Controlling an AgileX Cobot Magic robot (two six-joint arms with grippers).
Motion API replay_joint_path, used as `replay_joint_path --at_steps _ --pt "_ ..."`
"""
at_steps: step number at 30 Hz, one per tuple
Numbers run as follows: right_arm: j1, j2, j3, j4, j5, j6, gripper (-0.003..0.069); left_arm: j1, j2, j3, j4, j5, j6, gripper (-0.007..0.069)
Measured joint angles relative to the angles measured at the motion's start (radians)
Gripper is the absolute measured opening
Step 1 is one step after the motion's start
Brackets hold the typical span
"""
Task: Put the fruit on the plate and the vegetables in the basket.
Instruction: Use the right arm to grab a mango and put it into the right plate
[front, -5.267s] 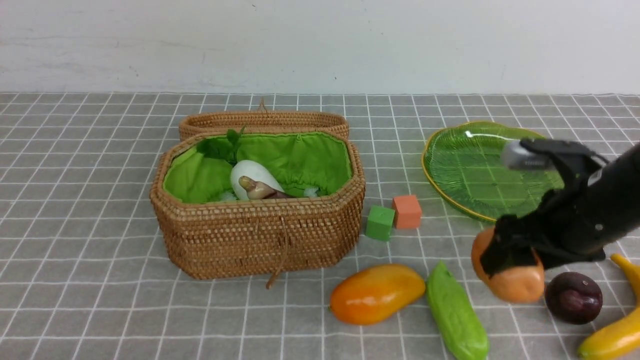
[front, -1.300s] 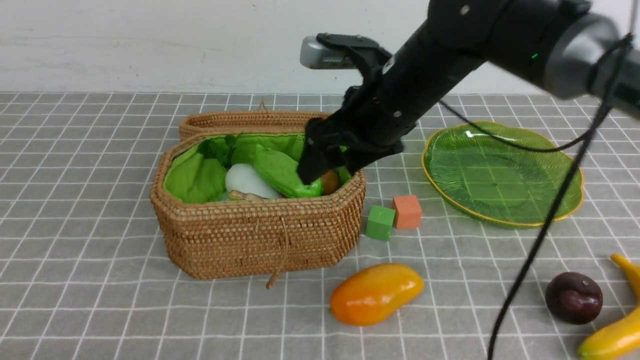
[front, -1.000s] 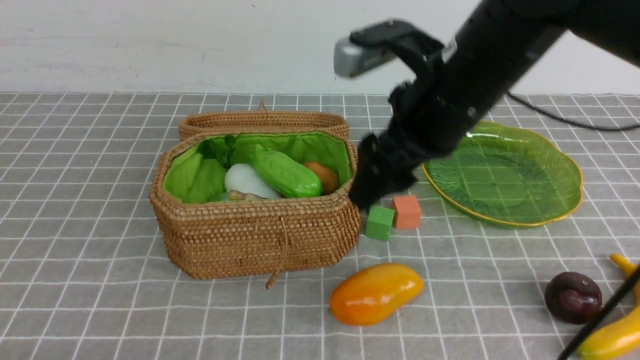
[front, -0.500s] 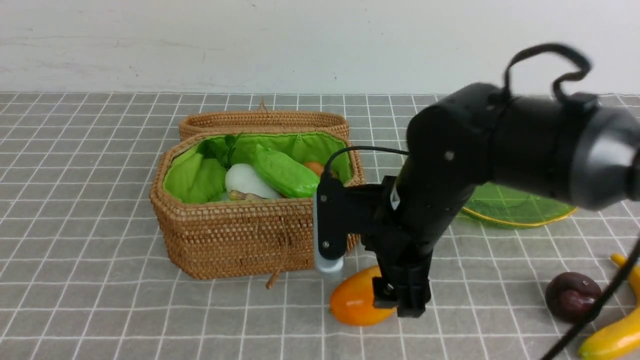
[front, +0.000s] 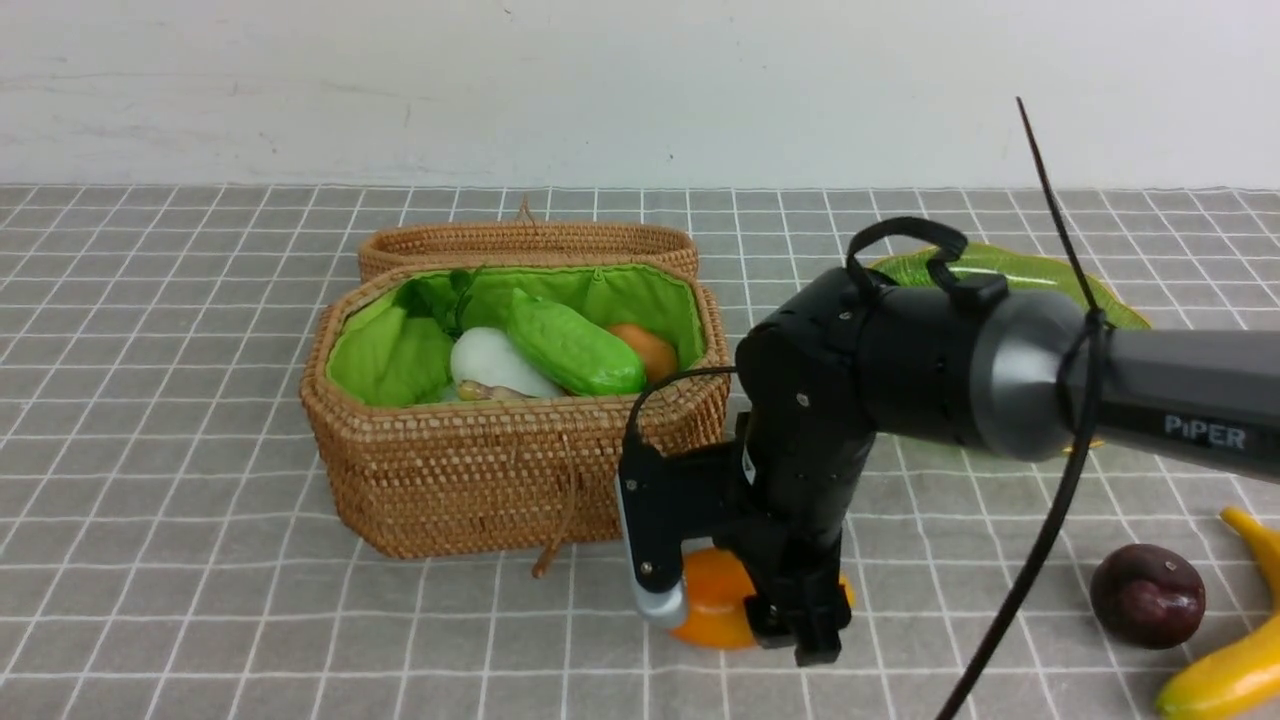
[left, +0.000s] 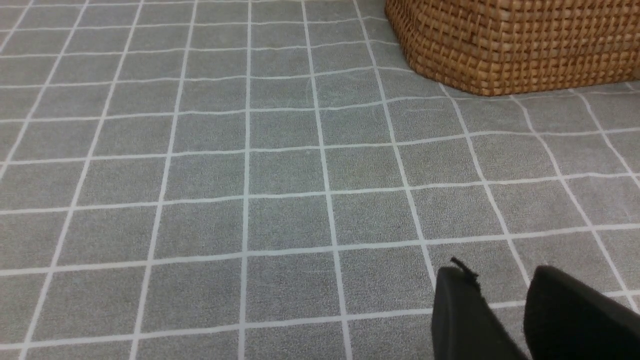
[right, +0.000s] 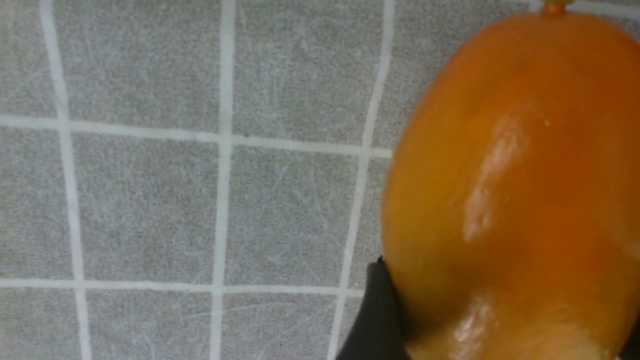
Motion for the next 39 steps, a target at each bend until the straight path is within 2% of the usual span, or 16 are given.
replay_joint_path --at_steps 11,15,17,19,21,22,24,25,26,30,37,39 --pt "-0.047 -0.094 0.007 0.063 0.156 -0.004 0.0549 0.000 0.000 0.000 0.000 0.000 0.000 0.0208" --pt "-0.173 -0.178 0.007 0.077 0.181 -0.005 0.0549 0.000 0.000 0.000 0.000 0.000 0.000 0.0213" --pt "-0.262 -0.197 0.007 0.076 0.134 0.006 0.0549 0.000 0.000 0.000 0.000 0.000 0.000 0.0214" --pt "-0.311 -0.202 0.002 0.076 0.101 0.028 0.0549 0.000 0.000 0.000 0.000 0.000 0.000 0.0215" --pt "-0.435 -0.203 -0.005 0.102 -0.028 0.121 0.0549 0.000 0.000 0.000 0.000 0.000 0.000 0.0214" --pt "-0.444 -0.203 -0.005 0.107 -0.040 0.130 0.0549 0.000 0.000 0.000 0.000 0.000 0.000 0.0214" --pt "-0.561 -0.194 -0.007 0.213 -0.218 0.268 0.0549 0.000 0.000 0.000 0.000 0.000 0.000 0.0214" --pt "-0.561 -0.192 -0.007 0.213 -0.218 0.279 0.0549 0.000 0.000 0.000 0.000 0.000 0.000 0.0214" --pt "-0.613 -0.175 -0.008 0.304 -0.325 0.347 0.0549 0.000 0.000 0.000 0.000 0.000 0.000 0.0214" --pt "-0.671 -0.092 -0.045 0.462 -0.471 0.406 0.0549 0.000 0.000 0.000 0.000 0.000 0.000 0.0218" --pt "-0.672 0.088 -0.206 0.475 -0.436 0.469 0.0549 0.000 0.000 0.000 0.000 0.000 0.000 0.0222" --pt "-0.672 0.152 -0.261 0.452 -0.409 0.549 0.0549 0.000 0.000 0.000 0.000 0.000 0.000 0.0226"
